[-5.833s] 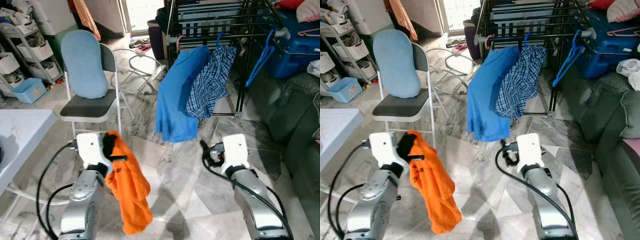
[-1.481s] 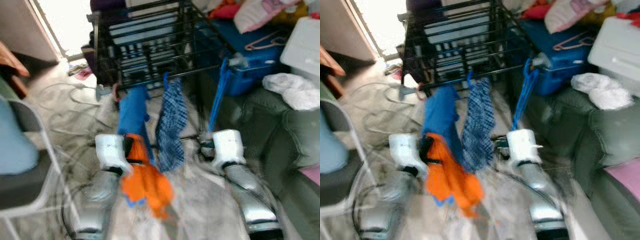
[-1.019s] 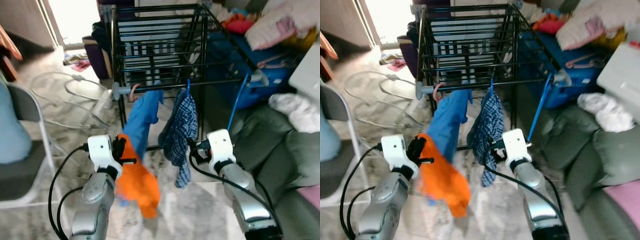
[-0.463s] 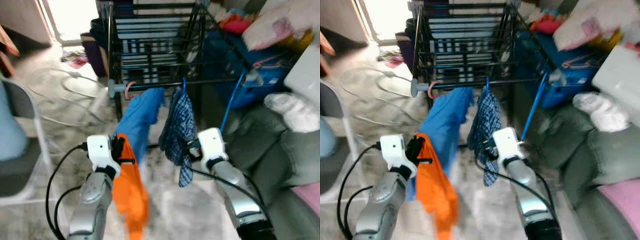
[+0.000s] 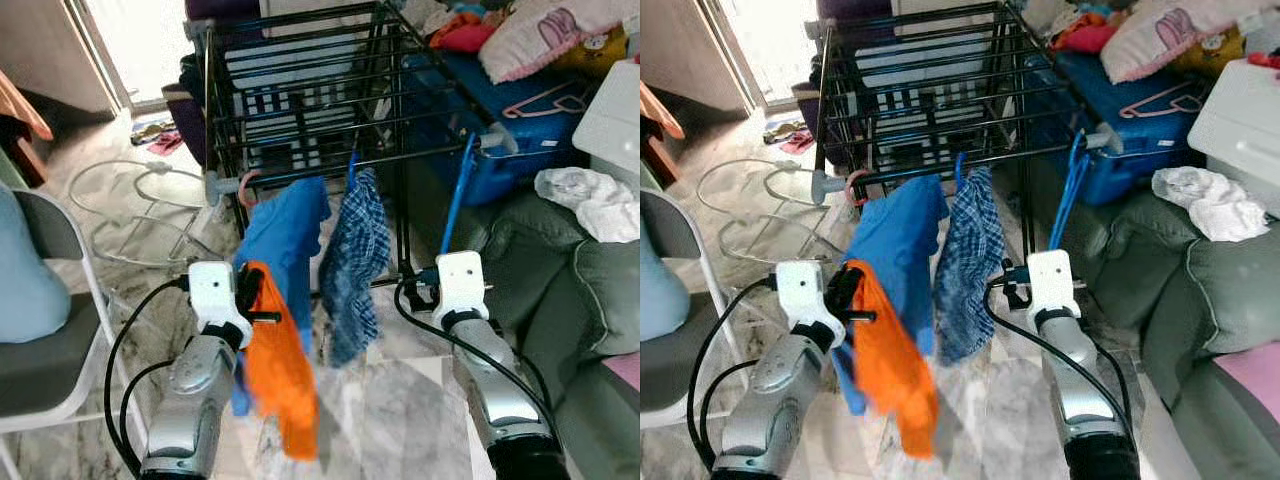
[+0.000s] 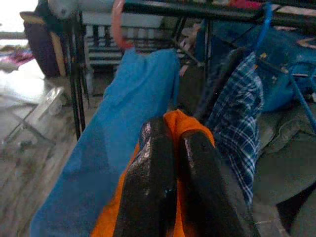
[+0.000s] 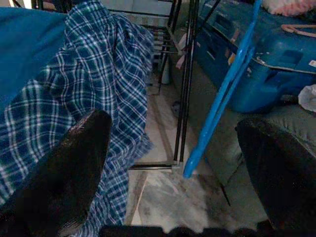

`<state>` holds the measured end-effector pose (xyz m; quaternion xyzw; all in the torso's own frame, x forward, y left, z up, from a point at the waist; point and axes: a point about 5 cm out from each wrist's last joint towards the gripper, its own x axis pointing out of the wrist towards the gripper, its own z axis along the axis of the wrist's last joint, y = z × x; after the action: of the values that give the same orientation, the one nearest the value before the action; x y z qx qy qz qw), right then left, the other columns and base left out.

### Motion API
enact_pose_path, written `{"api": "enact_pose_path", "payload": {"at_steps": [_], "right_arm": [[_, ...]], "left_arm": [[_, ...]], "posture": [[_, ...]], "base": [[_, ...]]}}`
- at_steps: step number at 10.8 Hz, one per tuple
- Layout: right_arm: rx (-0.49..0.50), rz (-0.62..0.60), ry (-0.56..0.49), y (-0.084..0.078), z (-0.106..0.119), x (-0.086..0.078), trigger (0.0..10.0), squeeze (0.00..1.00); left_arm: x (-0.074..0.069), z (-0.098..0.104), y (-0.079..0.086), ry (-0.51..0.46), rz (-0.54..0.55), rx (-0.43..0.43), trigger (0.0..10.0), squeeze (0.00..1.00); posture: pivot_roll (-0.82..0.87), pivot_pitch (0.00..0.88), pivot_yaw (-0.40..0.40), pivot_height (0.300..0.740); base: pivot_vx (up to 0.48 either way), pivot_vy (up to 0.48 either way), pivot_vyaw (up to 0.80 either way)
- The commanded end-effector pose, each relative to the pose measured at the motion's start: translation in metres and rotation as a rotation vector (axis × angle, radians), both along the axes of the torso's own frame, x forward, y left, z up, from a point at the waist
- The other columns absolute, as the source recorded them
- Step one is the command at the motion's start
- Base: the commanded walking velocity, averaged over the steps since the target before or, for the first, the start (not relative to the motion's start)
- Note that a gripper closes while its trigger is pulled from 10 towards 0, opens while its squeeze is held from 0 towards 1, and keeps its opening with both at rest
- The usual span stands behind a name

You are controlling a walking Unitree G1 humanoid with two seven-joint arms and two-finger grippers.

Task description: Hang hanger

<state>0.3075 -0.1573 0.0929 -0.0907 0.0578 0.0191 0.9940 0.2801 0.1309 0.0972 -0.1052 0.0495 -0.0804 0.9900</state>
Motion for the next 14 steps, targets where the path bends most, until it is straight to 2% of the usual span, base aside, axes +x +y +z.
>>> {"api": "enact_pose_path", "payload": {"at_steps": [1, 3, 6, 12, 14], "right_arm": [[-0.006, 0.033, -0.003, 0.006, 0.0, -0.002, 10.0, 0.0], [-0.006, 0.058, -0.008, 0.01, 0.001, -0.001, 10.0, 0.0], [-0.01, 0.077, 0.0, 0.012, -0.001, -0.002, 10.0, 0.0], [-0.009, 0.096, 0.012, 0.014, -0.003, -0.005, 10.0, 0.0], [-0.01, 0.111, 0.012, 0.018, -0.003, -0.005, 10.0, 0.0]], "left_arm": [[-0.001, 0.001, 0.0, 0.002, 0.007, -0.008, 10.0, 0.0], [-0.003, -0.001, -0.003, 0.006, 0.0, -0.008, 10.0, 0.0], [-0.005, -0.002, 0.001, 0.017, 0.012, -0.009, 10.0, 0.0], [-0.005, 0.003, -0.004, -0.037, -0.04, -0.022, 10.0, 0.0], [-0.005, 0.003, -0.004, -0.038, -0.049, -0.016, 10.0, 0.0]], "posture": [[-0.17, 0.0, 0.105, 0.74], [-0.17, 0.0, 0.102, 0.74], [-0.17, 0.0, 0.099, 0.74], [-0.17, 0.0, 0.112, 0.74], [-0.17, 0.0, 0.115, 0.74]], "base": [[0.0, 0.0, 0.0], [0.0, -0.311, 0.0], [0.0, -0.303, 0.0], [0.0, 0.0, 0.0], [0.326, 0.0, 0.0]]}}
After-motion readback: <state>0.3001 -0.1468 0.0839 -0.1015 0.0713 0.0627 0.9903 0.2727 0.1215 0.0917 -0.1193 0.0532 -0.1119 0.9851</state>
